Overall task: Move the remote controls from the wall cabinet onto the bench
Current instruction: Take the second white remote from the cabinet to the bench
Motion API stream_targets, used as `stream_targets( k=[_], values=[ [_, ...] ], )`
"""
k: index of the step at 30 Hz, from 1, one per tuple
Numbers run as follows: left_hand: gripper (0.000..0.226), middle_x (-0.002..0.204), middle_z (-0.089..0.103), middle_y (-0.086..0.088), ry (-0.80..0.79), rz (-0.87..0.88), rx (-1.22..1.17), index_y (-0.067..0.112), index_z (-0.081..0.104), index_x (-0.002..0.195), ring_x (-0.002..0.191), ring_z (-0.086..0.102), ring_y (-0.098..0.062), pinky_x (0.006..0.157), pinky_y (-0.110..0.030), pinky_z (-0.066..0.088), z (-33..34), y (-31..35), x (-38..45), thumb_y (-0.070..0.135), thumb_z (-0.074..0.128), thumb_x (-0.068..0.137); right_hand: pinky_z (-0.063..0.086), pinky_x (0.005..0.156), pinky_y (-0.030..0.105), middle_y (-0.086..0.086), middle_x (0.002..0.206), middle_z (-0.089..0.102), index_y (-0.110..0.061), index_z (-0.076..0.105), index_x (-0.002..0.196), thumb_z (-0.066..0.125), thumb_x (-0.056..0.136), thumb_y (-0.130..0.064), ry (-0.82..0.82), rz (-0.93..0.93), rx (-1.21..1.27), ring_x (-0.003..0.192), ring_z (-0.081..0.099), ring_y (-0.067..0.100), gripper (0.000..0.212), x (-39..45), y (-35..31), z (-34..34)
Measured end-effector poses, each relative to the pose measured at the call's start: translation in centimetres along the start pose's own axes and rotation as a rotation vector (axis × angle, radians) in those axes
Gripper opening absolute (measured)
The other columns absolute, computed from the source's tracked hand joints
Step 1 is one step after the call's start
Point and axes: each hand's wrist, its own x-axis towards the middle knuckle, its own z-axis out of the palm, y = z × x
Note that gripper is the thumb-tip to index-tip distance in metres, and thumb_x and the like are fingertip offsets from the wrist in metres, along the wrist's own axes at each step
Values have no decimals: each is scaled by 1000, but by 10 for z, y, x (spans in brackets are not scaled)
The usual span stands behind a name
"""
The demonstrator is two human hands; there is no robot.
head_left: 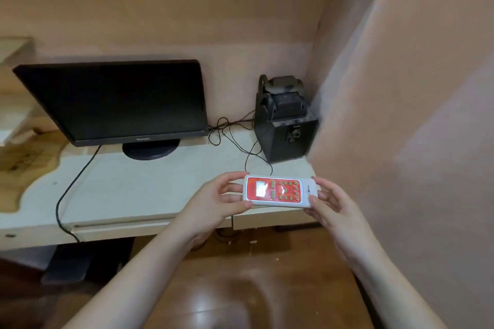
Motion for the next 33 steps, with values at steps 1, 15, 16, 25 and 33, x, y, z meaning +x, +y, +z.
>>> stream_targets(
  k=[1,15,16,25,33],
  values=[
    [51,109,69,-3,8,-9,2,30,59,122,95,70,-14,85,-29,57,7,-3,-4,6,75,81,54,80,26,3,102,71,-27,61,115,57,92,-7,-13,7,-7,95,69,15,31,-2,4,-6],
    [29,101,65,-29,285,-119,-448,10,64,117,103,67,-28,82,-30,57,124,-36,-80,2,62,89,53,83,28,0,99,72,-26,63,116,54,94,-6,-244,142,-44,93,67,13,30,-38,29,-94],
    [29,102,66,-28,294,-121,-452,9,64,117,102,68,-28,82,-29,57,127,-38,-89,2,62,89,52,84,30,3,99,72,-25,62,118,54,94,-7,-264,143,-69,92,67,15,31,-42,32,-95],
    [36,109,70,-18,402,-161,-422,14,59,126,107,67,-23,93,-35,54,129,-71,-167,11,62,90,55,76,26,-3,88,72,-26,61,121,55,94,-8,-449,178,-267,81,67,7,33,-86,47,-79],
    [32,107,70,-14,528,-184,-460,17,59,123,103,69,-20,86,-27,56,110,-115,-267,14,61,91,52,67,15,-6,96,69,-32,57,122,55,94,-15,-617,128,-462,88,65,6,32,-157,57,-21]
  ],
)
